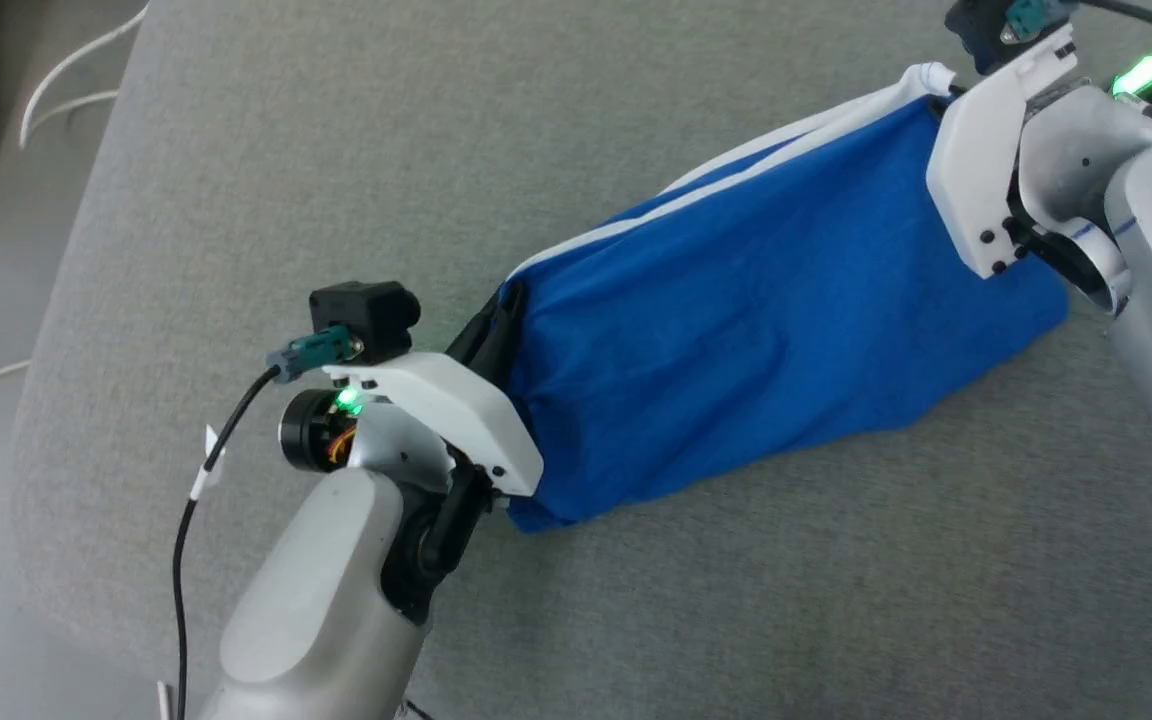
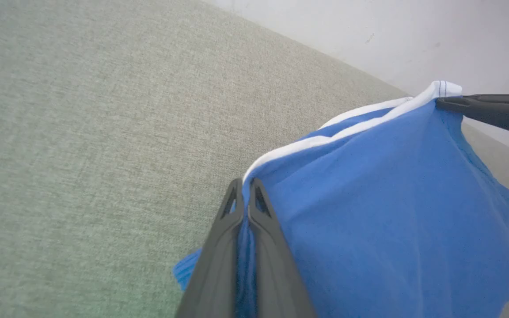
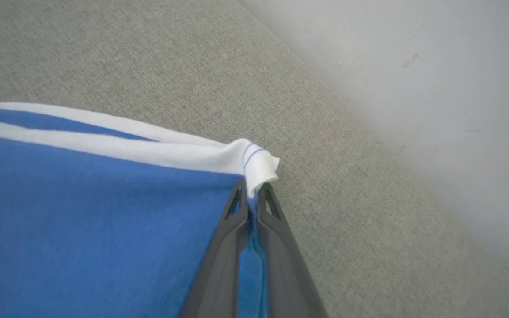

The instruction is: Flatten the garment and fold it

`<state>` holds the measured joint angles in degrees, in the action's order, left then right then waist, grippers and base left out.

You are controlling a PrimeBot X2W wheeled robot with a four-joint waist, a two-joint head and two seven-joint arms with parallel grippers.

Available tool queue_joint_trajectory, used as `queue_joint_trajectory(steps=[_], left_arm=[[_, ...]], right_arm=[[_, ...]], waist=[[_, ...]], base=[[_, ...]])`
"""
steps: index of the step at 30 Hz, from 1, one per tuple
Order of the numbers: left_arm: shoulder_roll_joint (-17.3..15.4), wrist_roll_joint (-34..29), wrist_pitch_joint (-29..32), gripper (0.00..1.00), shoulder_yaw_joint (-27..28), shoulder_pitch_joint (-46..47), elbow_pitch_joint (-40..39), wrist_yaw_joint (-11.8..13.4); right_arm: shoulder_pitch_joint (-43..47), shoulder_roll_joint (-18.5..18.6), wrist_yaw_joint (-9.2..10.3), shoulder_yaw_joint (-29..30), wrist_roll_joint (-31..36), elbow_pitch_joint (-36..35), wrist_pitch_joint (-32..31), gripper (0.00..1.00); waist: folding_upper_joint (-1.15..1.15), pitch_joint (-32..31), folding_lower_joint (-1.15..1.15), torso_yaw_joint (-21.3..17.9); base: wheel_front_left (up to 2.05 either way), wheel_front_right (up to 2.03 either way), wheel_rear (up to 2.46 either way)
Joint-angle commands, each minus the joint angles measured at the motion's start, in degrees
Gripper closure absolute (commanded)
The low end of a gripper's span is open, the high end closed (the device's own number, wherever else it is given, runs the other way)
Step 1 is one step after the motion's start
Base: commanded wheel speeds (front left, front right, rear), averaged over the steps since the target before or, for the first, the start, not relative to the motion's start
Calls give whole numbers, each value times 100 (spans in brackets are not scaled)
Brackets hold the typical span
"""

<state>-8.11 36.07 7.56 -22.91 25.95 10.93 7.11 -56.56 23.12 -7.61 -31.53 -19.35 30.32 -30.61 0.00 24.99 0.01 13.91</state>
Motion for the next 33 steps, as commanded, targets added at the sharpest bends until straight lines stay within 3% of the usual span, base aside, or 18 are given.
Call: queue_joint_trajectory(steps=[1,2,3,4,5,6,14,24,28,33], left_arm=[[38,-25,-62,100,-16,121,73,-34],[54,-17,-89,95,-20,145,113,-52],[77,7,-118,34,-17,166,147,-73],[94,21,-145,0,-22,186,175,-96],[113,38,-172,0,-33,197,196,-124],[123,50,-189,0,-51,200,208,-158],[-88,-48,-653,0,-26,-184,-154,-277],[-514,-343,-768,0,-300,-1698,-782,33],[-514,-332,-693,0,-387,-2019,-682,153],[-376,-250,-680,0,-378,-2055,-347,266]], right_arm=[[-164,-27,12,-96,-57,159,37,100],[-229,-41,12,-155,-90,270,41,100],[-282,-64,12,-177,-138,392,33,100],[-326,-87,12,-179,-175,514,17,100],[-359,-106,12,-194,-198,609,29,65],[-376,-126,12,-205,-231,681,73,2],[52,-216,12,-47,-655,815,987,0],[1826,-298,12,893,-692,-143,2272,0],[2676,-599,12,1639,-379,-727,2549,0],[3646,-1275,12,2593,73,-1524,2700,0]], waist=[[0,229,-1,221],[0,235,-1,224],[0,236,-1,223],[0,230,-1,219],[0,207,-1,214],[0,175,-1,205],[0,-547,-1,34],[0,-1494,-1,-275],[0,-1634,-1,-370],[0,-1678,-1,-455]], base=[[0,0,0],[0,0,0],[0,0,0],[0,0,0],[0,0,0],[0,0,0],[0,0,0],[0,0,0],[0,0,0],[0,0,0]])
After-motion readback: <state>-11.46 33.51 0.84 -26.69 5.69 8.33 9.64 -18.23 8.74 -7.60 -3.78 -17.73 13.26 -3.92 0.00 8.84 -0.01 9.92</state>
